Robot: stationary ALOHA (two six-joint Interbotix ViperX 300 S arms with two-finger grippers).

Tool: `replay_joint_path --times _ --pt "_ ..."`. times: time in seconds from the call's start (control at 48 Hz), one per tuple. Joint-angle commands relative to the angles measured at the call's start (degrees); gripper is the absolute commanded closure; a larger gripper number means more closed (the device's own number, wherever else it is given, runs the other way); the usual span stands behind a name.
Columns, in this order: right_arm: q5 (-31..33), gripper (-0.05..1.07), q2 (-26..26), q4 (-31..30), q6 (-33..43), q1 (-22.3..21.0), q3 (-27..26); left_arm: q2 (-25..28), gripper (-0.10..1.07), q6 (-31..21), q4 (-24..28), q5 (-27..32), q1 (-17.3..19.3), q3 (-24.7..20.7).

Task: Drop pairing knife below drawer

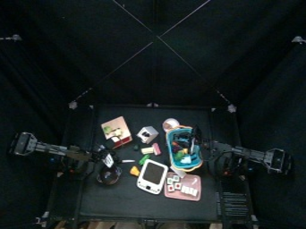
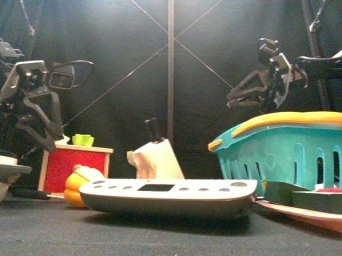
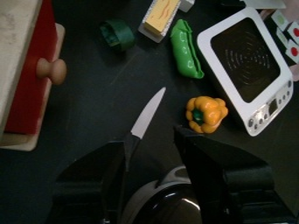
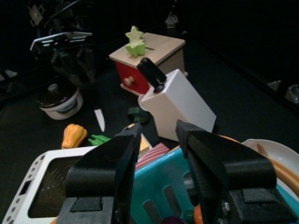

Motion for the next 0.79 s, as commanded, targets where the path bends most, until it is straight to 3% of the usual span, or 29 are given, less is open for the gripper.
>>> replay_joint_path --times 0.0,0.771 --pt "-0.26 0.25 -0.26 0.09 0.0 -0.18 -0.62 0.62 0.14 0.18 0.0 -0.26 0.26 -1.05" --pt "-0.26 0.25 -0.26 0.09 0.0 -0.18 -0.53 0.7 0.14 0.26 0.18 -2.72 0.18 -1.67"
